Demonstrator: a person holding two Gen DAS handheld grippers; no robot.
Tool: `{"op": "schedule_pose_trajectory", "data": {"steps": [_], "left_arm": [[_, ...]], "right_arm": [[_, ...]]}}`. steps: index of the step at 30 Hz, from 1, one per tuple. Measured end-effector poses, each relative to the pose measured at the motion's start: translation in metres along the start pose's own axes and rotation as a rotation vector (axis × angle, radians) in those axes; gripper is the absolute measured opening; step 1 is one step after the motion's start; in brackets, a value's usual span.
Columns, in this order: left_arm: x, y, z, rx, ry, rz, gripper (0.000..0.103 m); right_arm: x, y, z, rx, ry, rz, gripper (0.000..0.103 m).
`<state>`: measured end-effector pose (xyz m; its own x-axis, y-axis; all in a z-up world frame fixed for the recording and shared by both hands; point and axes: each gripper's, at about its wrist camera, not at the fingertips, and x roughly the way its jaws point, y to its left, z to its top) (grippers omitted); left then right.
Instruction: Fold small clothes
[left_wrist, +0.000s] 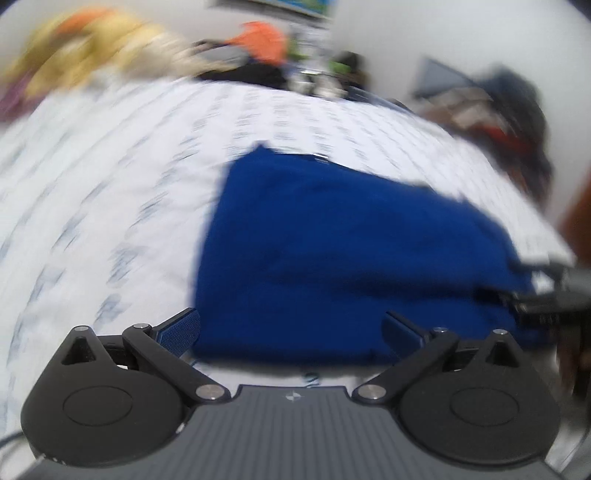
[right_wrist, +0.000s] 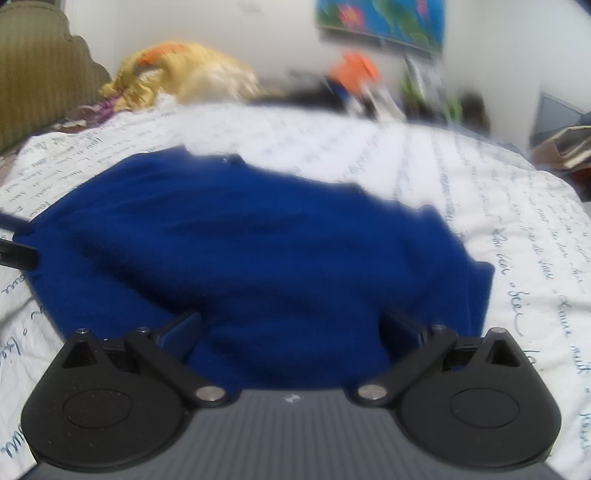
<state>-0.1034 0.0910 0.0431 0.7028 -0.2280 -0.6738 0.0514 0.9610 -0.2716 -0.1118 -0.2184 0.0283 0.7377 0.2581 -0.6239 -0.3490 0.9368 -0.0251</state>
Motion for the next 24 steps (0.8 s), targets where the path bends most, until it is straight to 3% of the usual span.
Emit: {"op": "schedule_pose_trajectory", "data": {"steps": [2, 4, 7, 9, 11, 12, 14, 16, 19, 21, 24], "left_arm": [[-0.004, 0.024, -0.003, -0.215, 0.010, -0.010, 0.102], [-0.012, 0.032, -0.006, -0.352, -0.026, -0.016, 0.102], [-0.010, 0.031, -0.006, -0.465, -0.029, -0.084, 0.102], [-0.010, 0.029, -0.007, -0.492, -0.049, -0.084, 0.102], [-0.009, 0.030, -0.006, -0.504, -0.052, -0.089, 0.102], [-0.010, 0.031, -0.007, -0.523, -0.056, -0.097, 0.102], [-0.010, 0.040, -0.008, -0.571, -0.056, -0.139, 0.102], [-0.008, 0.049, -0.014, -0.628, -0.070, -0.181, 0.102], [0.000, 0.058, -0.013, -0.693, -0.093, -0.223, 0.102], [0.002, 0.056, -0.011, -0.684, -0.104, -0.215, 0.102], [0.004, 0.044, -0.006, -0.624, -0.125, -0.154, 0.097]], "right_arm": [[-0.012, 0.010, 0.021, 0.018, -0.063, 0.092, 0.103], [-0.013, 0.023, 0.046, 0.026, -0.118, 0.196, 0.103], [0.020, 0.047, 0.084, 0.012, -0.073, 0.298, 0.103], [0.061, 0.069, 0.100, -0.026, 0.022, 0.339, 0.103], [0.108, 0.090, 0.099, -0.104, 0.130, 0.288, 0.103], [0.112, 0.100, 0.093, -0.183, 0.047, 0.235, 0.103], [0.113, 0.094, 0.100, -0.131, 0.073, 0.264, 0.103], [0.099, 0.083, 0.106, -0.062, 0.098, 0.239, 0.103], [0.068, 0.052, 0.093, 0.051, -0.023, 0.266, 0.103], [0.060, 0.030, 0.082, 0.090, -0.046, 0.220, 0.103], [0.068, 0.003, 0.062, 0.141, 0.004, 0.158, 0.103]]}}
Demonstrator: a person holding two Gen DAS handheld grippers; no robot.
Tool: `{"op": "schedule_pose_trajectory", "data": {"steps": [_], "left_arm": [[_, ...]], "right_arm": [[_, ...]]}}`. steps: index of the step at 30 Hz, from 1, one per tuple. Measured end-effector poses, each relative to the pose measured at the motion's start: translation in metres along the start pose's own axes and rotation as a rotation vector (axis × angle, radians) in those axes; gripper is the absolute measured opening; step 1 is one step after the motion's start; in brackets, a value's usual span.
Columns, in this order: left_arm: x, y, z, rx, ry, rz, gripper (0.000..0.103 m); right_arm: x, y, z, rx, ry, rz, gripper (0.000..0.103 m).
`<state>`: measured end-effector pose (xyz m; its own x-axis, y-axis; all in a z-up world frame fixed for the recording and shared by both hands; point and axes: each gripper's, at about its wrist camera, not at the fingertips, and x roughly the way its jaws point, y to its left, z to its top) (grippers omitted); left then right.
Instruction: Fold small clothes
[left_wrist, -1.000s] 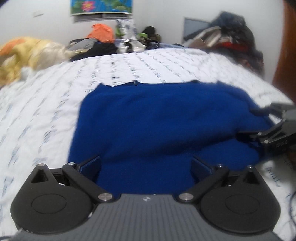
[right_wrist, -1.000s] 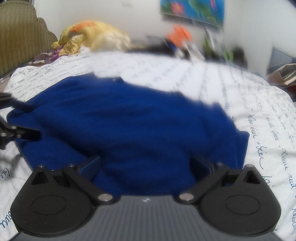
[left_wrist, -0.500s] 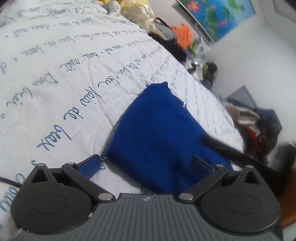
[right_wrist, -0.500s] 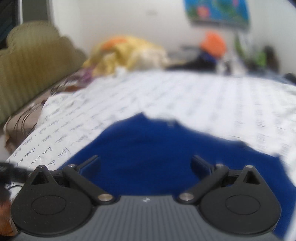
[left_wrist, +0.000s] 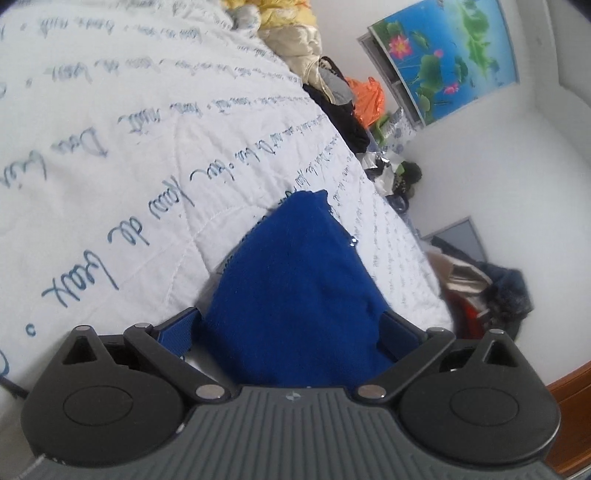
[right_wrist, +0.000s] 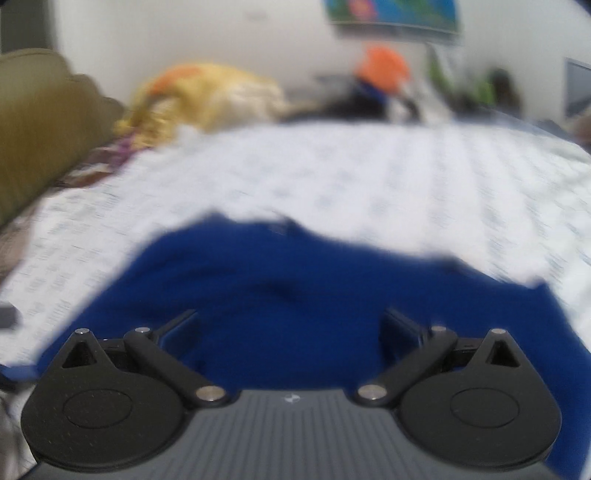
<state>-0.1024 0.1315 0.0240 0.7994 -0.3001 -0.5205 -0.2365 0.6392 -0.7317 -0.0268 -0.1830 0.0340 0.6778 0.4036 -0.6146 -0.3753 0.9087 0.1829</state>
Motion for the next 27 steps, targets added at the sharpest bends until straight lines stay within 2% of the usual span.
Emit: {"op": "schedule_pose_trajectory", "data": {"steps": [2, 6, 8, 9, 12, 14, 16, 18, 21, 23, 25, 27], "left_arm": [[0.002, -0.010, -0.003, 0.065, -0.017, 0.068, 0.084], [0.004, -0.018, -0.005, 0.114, -0.021, 0.126, 0.081], [0.005, -0.019, -0.006, 0.117, -0.022, 0.154, 0.064], [0.005, -0.020, -0.006, 0.117, -0.019, 0.163, 0.063], [0.005, -0.014, -0.005, 0.057, 0.015, 0.115, 0.067], [0.002, -0.007, -0.007, -0.031, 0.022, 0.056, 0.084], [0.000, -0.002, -0.009, -0.114, 0.013, 0.027, 0.086], [0.001, -0.002, -0.010, -0.147, 0.002, 0.025, 0.083], [0.007, 0.004, -0.008, -0.199, 0.013, 0.008, 0.062], [0.009, 0.014, -0.007, -0.258, 0.025, 0.008, 0.033], [0.013, 0.023, -0.006, -0.293, 0.045, 0.026, 0.013], [0.015, 0.025, -0.004, -0.302, 0.050, 0.022, 0.015]], "right_arm": [[-0.006, -0.006, -0.014, 0.002, -0.078, 0.023, 0.103], [-0.008, 0.000, -0.014, -0.027, -0.070, -0.009, 0.103], [-0.005, 0.002, -0.014, -0.040, -0.066, -0.018, 0.103], [-0.005, 0.001, -0.015, -0.035, -0.068, -0.013, 0.103], [-0.003, -0.004, -0.016, -0.001, -0.081, 0.017, 0.103], [-0.003, -0.007, -0.017, 0.015, -0.088, 0.031, 0.103], [-0.003, -0.007, -0.017, 0.018, -0.090, 0.034, 0.103], [-0.004, -0.006, -0.017, 0.014, -0.089, 0.030, 0.103], [-0.004, -0.006, -0.017, 0.010, -0.088, 0.025, 0.103], [-0.004, -0.006, -0.017, 0.011, -0.088, 0.025, 0.103], [-0.004, -0.006, -0.017, 0.010, -0.088, 0.025, 0.103], [-0.004, -0.006, -0.016, 0.008, -0.087, 0.022, 0.103]]}}
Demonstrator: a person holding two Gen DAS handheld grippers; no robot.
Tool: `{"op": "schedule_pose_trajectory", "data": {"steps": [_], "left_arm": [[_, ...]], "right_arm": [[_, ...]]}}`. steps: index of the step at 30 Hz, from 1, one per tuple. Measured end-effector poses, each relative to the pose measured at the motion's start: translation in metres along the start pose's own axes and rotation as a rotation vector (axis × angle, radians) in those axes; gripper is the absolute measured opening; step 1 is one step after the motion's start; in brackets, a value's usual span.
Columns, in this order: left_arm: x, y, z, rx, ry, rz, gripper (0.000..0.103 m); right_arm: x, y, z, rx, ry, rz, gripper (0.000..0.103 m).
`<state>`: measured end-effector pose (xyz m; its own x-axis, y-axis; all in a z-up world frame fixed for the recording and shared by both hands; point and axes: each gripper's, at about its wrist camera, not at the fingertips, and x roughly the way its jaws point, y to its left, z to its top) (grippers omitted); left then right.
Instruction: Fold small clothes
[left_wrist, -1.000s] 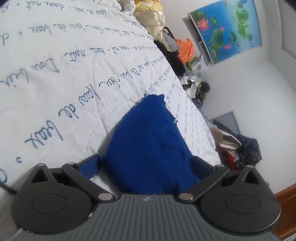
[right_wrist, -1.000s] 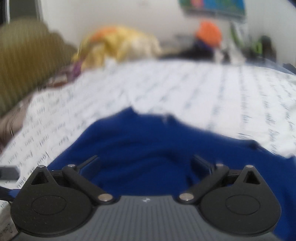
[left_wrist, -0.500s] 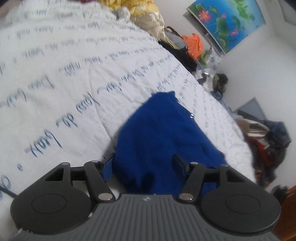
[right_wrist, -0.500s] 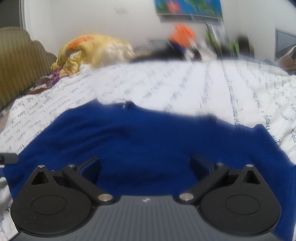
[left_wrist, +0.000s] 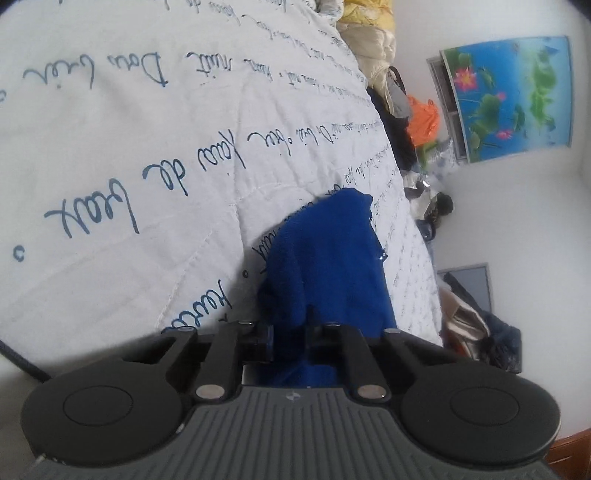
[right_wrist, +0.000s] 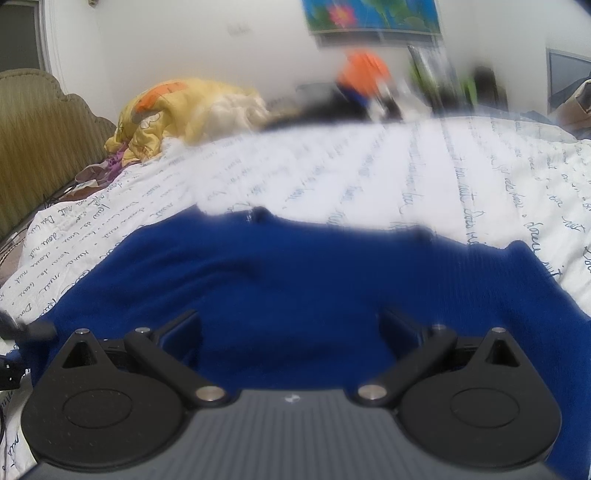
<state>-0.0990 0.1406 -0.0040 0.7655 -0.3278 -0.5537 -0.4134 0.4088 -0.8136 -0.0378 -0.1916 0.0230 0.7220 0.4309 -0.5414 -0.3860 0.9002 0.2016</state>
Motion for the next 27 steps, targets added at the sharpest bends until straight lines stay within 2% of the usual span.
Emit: {"op": "schedule_pose_trajectory", "data": {"steps": [1, 2, 3, 4, 6, 7, 8, 9, 11, 12, 15, 18, 22, 24, 26, 27], "left_arm": [[0.000, -0.005, 0.000, 0.038, -0.005, 0.021, 0.014], [-0.001, -0.017, -0.003, 0.124, -0.020, 0.060, 0.012], [-0.003, -0.034, -0.011, 0.266, -0.051, 0.115, 0.012], [-0.004, -0.055, -0.026, 0.458, -0.098, 0.166, 0.011], [-0.002, -0.092, -0.074, 0.921, -0.197, 0.237, 0.011], [-0.001, -0.100, -0.098, 1.088, -0.225, 0.247, 0.011], [0.001, -0.103, -0.116, 1.199, -0.221, 0.229, 0.011], [0.004, -0.102, -0.127, 1.250, -0.193, 0.206, 0.011], [0.010, -0.098, -0.134, 1.265, -0.148, 0.200, 0.011], [0.012, -0.096, -0.134, 1.259, -0.140, 0.204, 0.011], [0.012, -0.092, -0.127, 1.237, -0.130, 0.215, 0.011], [0.011, -0.090, -0.124, 1.230, -0.128, 0.232, 0.011], [0.010, -0.091, -0.125, 1.236, -0.128, 0.243, 0.011], [0.010, -0.092, -0.127, 1.241, -0.129, 0.244, 0.011], [0.011, -0.092, -0.130, 1.249, -0.131, 0.248, 0.011], [0.011, -0.093, -0.130, 1.249, -0.130, 0.249, 0.011]], "right_arm": [[0.000, 0.000, 0.000, 0.000, 0.001, 0.000, 0.103], [-0.001, 0.000, 0.001, 0.005, 0.003, -0.003, 0.103], [-0.003, -0.001, 0.004, 0.030, 0.008, -0.005, 0.103], [-0.005, -0.003, 0.010, 0.085, 0.017, 0.012, 0.103], [-0.014, -0.013, 0.029, 0.229, 0.009, 0.127, 0.103], [-0.016, -0.017, 0.039, 0.293, 0.002, 0.204, 0.103], [-0.014, -0.020, 0.049, 0.351, 0.013, 0.285, 0.103], [-0.006, -0.022, 0.057, 0.401, 0.055, 0.370, 0.103], [0.020, -0.019, 0.068, 0.474, 0.189, 0.494, 0.103], [0.034, -0.016, 0.071, 0.487, 0.245, 0.513, 0.103], [0.064, 0.004, 0.082, 0.409, 0.328, 0.475, 0.103], [0.085, 0.033, 0.090, 0.318, 0.384, 0.489, 0.103], [0.105, 0.076, 0.094, 0.098, 0.447, 0.373, 0.101], [0.107, 0.088, 0.092, 0.014, 0.436, 0.329, 0.094], [0.104, 0.097, 0.091, -0.077, 0.419, 0.268, 0.062], [0.102, 0.098, 0.090, -0.103, 0.414, 0.247, 0.056]]}}
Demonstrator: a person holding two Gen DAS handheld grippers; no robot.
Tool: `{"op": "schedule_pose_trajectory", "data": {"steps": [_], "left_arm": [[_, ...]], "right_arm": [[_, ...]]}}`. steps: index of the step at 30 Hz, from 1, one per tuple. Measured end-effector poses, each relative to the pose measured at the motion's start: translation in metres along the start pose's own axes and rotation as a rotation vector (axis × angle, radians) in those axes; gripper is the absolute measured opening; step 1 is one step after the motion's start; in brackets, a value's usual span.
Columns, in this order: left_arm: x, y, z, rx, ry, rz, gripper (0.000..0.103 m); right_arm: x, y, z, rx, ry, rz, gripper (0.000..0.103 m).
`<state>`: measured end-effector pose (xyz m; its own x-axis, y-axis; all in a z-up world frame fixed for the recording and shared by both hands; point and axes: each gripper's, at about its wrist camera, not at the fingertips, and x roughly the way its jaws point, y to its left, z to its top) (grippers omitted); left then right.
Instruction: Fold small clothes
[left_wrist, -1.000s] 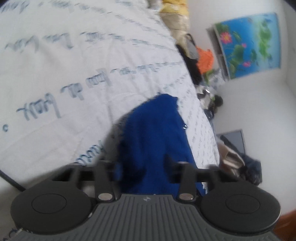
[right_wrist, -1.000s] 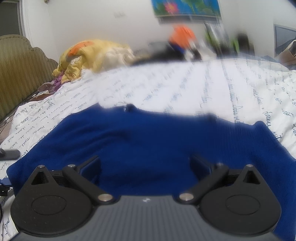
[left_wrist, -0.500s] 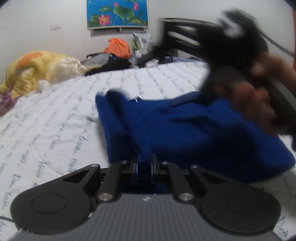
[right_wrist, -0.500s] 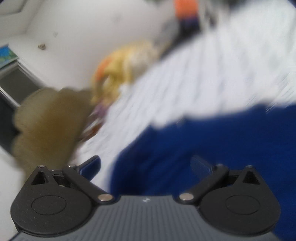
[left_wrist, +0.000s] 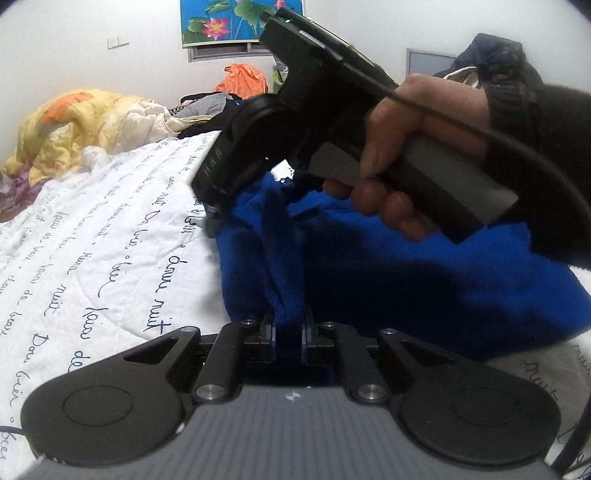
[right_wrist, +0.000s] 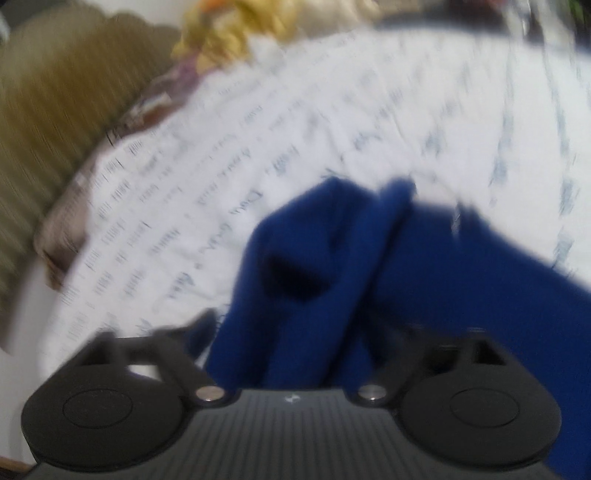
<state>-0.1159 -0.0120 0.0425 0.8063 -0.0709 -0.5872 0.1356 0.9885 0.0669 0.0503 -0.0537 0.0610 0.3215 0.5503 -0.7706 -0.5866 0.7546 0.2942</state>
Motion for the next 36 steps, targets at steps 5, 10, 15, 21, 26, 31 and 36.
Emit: {"op": "schedule_pose_trajectory", "data": {"steps": [5, 10, 15, 21, 26, 31, 36], "left_arm": [[-0.002, 0.000, -0.001, 0.007, 0.005, 0.006, 0.011], [-0.006, -0.012, 0.007, 0.047, -0.014, -0.003, 0.011], [-0.020, -0.057, 0.030, 0.184, -0.105, -0.130, 0.011], [-0.014, -0.132, 0.025, 0.340, -0.109, -0.396, 0.011], [0.011, -0.157, 0.005, 0.429, -0.035, -0.386, 0.011], [0.014, -0.151, 0.009, 0.446, -0.036, -0.350, 0.025], [0.014, -0.165, 0.015, 0.484, -0.048, -0.374, 0.012]], "right_arm": [[-0.005, -0.014, -0.004, 0.018, -0.018, 0.009, 0.030], [-0.014, -0.027, -0.009, 0.091, -0.084, 0.099, 0.013], [-0.074, -0.071, -0.036, 0.235, -0.248, 0.231, 0.012], [-0.165, -0.166, -0.120, 0.423, -0.394, 0.225, 0.012], [-0.160, -0.221, -0.175, 0.670, -0.342, 0.188, 0.037], [-0.156, -0.229, -0.163, 0.673, -0.375, 0.216, 0.060], [-0.139, -0.230, -0.142, 0.631, -0.331, 0.163, 0.014]]}}
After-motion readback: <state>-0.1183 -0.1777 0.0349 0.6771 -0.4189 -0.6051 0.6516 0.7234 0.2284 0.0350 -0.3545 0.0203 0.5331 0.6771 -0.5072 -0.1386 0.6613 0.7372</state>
